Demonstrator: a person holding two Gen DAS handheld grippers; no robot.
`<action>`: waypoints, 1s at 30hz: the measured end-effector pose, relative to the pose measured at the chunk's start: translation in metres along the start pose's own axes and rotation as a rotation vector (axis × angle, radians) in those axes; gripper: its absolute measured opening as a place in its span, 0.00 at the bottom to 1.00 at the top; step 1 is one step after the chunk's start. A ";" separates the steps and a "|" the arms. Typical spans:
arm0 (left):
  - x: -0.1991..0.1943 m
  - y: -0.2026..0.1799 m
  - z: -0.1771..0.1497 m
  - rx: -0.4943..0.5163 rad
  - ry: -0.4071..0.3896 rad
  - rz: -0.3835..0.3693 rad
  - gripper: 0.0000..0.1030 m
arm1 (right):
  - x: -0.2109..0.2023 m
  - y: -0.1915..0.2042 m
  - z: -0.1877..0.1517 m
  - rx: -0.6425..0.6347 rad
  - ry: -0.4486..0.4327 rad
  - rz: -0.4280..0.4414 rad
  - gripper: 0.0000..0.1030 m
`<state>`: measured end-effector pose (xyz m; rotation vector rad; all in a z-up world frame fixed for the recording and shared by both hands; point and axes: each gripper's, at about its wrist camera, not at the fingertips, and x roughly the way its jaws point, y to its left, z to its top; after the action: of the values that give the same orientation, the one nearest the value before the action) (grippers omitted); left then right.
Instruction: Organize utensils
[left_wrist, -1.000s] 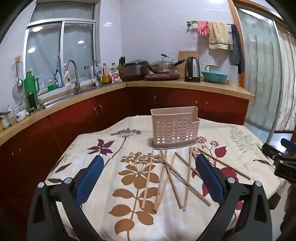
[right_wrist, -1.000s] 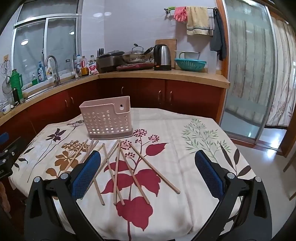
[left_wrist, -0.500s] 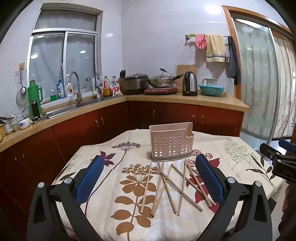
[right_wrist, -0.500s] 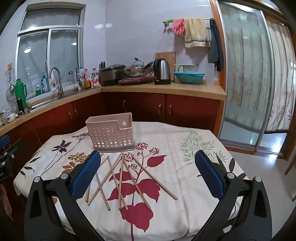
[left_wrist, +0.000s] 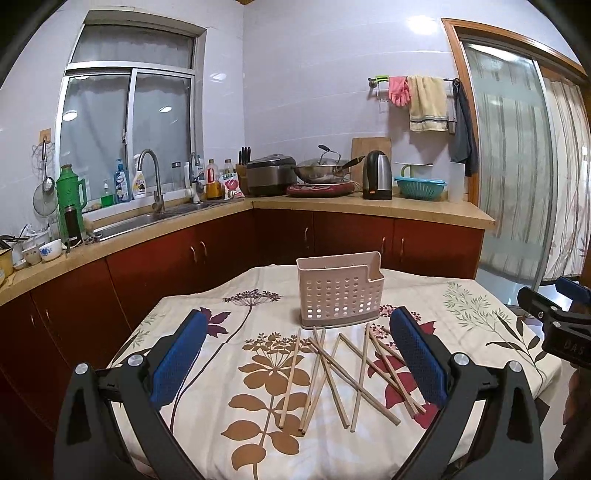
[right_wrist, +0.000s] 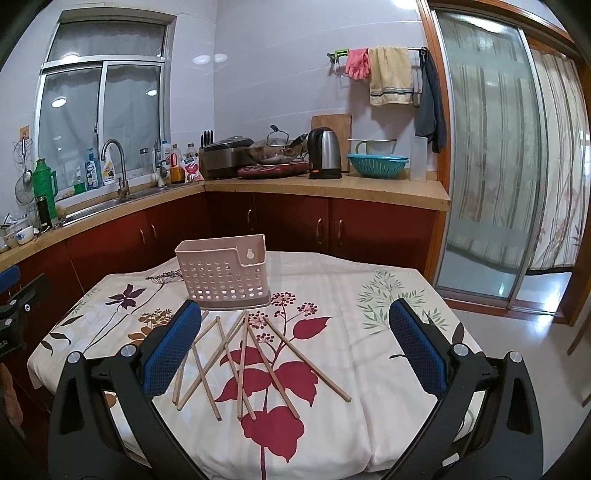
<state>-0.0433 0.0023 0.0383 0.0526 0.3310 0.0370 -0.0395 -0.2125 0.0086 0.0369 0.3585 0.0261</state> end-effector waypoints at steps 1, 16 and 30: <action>0.000 0.001 0.000 -0.002 0.001 -0.001 0.94 | 0.000 0.000 0.000 -0.001 0.000 -0.001 0.96; -0.002 0.007 0.002 -0.019 0.004 0.005 0.94 | -0.002 0.002 0.002 -0.006 -0.002 0.001 0.96; 0.000 0.009 0.002 -0.019 0.005 0.006 0.94 | -0.002 0.008 0.002 -0.014 0.000 0.006 0.96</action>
<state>-0.0432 0.0110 0.0411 0.0344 0.3353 0.0465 -0.0407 -0.2049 0.0117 0.0245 0.3586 0.0348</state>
